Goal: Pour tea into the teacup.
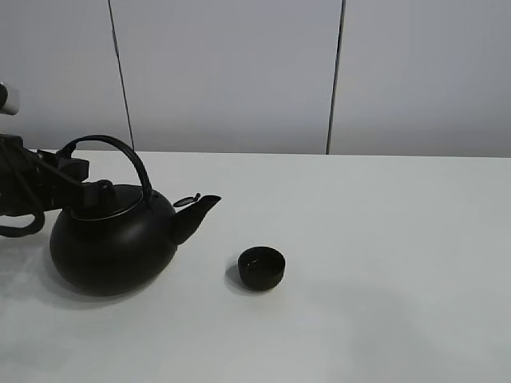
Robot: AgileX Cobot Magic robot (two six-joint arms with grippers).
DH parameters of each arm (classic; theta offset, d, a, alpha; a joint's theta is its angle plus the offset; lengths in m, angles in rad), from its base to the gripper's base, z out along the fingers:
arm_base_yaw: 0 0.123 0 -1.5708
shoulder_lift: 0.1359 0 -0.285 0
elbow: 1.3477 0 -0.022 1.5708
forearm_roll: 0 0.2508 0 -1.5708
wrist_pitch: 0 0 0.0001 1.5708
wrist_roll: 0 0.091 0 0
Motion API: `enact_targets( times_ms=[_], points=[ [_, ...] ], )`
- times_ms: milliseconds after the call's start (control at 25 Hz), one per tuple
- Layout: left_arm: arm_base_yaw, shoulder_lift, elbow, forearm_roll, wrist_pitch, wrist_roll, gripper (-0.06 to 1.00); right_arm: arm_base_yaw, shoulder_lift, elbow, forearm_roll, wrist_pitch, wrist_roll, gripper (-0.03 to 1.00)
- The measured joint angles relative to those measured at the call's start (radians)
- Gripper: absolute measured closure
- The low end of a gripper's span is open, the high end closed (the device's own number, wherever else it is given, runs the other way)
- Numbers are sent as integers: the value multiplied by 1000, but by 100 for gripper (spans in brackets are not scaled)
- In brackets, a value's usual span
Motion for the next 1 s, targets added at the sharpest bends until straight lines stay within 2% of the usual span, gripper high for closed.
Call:
enact_targets(
  times_ms=[320,720,880,1000],
  points=[
    [0,3,0,2,-6,9,84,0,0,0,0,0,0,39],
    [1,3,0,60,-9,13,83,0,0,0,0,0,0,39],
    [0,3,0,88,-19,-5,78,0,0,0,0,0,0,39],
    [0,3,-2,91,-43,-20,71,0,0,0,0,0,0,39]
  ],
)
